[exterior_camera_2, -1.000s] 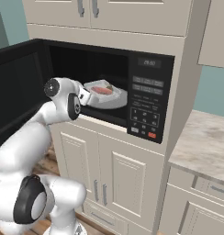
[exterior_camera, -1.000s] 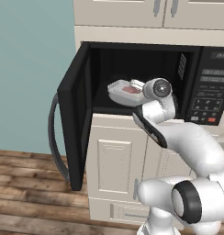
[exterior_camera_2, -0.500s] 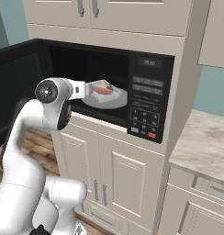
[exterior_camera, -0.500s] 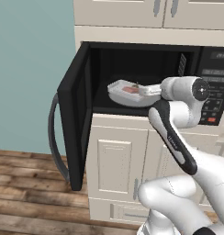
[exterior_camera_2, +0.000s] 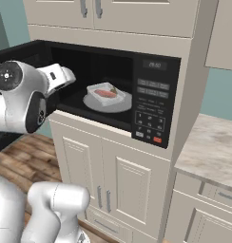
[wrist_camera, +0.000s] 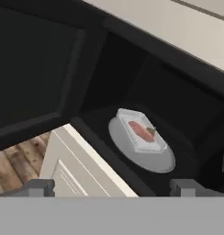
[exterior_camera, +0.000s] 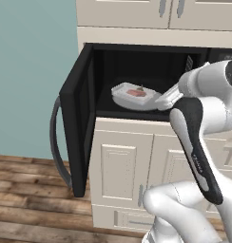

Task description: Place the tupperware containing the steak and garlic meal in the microwave. Close the microwave door and press the start button to reheat the meal.

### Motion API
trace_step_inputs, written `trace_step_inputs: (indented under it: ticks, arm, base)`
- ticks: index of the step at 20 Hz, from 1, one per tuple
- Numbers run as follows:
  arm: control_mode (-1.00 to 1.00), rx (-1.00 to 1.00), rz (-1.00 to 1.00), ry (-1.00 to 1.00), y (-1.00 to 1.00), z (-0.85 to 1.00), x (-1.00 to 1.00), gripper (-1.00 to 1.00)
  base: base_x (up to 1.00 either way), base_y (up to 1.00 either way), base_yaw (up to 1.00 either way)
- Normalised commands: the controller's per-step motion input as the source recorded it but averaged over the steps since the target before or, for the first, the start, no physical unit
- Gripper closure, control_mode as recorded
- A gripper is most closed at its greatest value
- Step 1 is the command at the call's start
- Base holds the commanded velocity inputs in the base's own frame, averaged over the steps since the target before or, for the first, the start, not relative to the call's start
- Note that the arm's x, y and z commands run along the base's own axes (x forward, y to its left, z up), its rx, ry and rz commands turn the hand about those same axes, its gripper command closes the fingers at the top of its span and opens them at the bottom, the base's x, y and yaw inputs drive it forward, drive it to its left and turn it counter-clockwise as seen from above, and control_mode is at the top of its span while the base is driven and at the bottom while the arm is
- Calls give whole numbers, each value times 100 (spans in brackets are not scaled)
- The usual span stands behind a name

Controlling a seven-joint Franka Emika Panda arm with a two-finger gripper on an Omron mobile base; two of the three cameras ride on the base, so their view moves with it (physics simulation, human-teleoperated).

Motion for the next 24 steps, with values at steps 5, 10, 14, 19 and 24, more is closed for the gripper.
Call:
trace_step_inputs:
  ticks: [5,10,14,19,24]
  arm:
    - [-100,-39,11,2,43,22,-96,-100]
    - [-100,-26,5,-16,42,1,-68,-100]
    - [-100,-22,5,-24,51,0,-58,-100]
    - [-100,-22,9,-11,69,15,-57,-100]
    - [-100,-26,6,-5,90,18,-38,-100]
  base:
    - [0,0,0]
    - [0,0,0]
    - [0,0,0]
    - [0,0,0]
    - [0,0,0]
